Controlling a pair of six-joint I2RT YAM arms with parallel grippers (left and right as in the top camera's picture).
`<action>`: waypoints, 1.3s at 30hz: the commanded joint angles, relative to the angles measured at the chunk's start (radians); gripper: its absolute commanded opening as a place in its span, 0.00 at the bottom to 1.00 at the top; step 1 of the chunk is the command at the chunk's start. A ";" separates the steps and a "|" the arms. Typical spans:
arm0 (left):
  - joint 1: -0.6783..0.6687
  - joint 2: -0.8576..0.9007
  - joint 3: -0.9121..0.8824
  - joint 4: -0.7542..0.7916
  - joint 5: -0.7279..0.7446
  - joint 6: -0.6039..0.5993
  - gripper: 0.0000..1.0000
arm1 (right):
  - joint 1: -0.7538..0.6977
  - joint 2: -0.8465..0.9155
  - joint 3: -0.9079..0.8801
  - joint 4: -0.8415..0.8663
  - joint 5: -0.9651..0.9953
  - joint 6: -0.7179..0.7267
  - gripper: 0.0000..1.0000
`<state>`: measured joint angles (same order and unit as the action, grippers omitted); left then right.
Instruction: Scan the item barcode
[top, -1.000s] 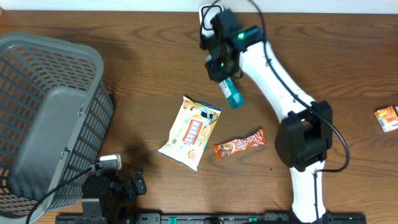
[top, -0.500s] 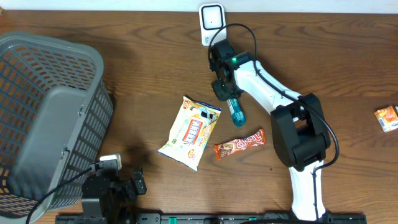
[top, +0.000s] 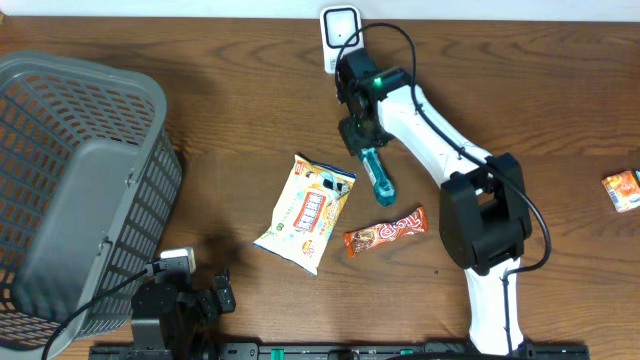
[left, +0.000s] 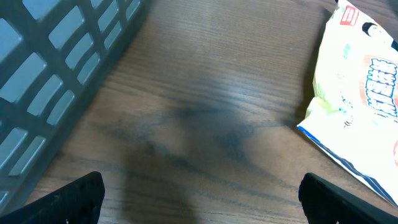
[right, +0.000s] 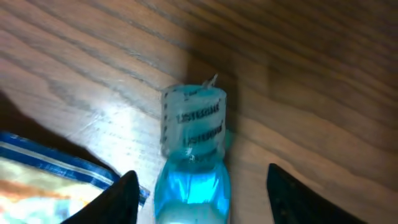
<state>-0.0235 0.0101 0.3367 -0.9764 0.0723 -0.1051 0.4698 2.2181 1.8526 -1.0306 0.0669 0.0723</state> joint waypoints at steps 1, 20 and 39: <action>0.000 -0.007 0.006 -0.014 -0.005 -0.002 1.00 | 0.007 -0.019 0.085 -0.043 -0.003 0.010 0.66; 0.000 -0.007 0.007 -0.014 -0.005 -0.002 1.00 | -0.010 0.264 0.573 -0.419 -0.100 -0.006 0.75; 0.000 -0.007 0.006 -0.014 -0.005 -0.002 1.00 | 0.001 0.401 0.608 -0.509 -0.066 -0.010 0.60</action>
<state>-0.0235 0.0101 0.3367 -0.9768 0.0723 -0.1047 0.4614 2.6236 2.4889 -1.5589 -0.0189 0.0601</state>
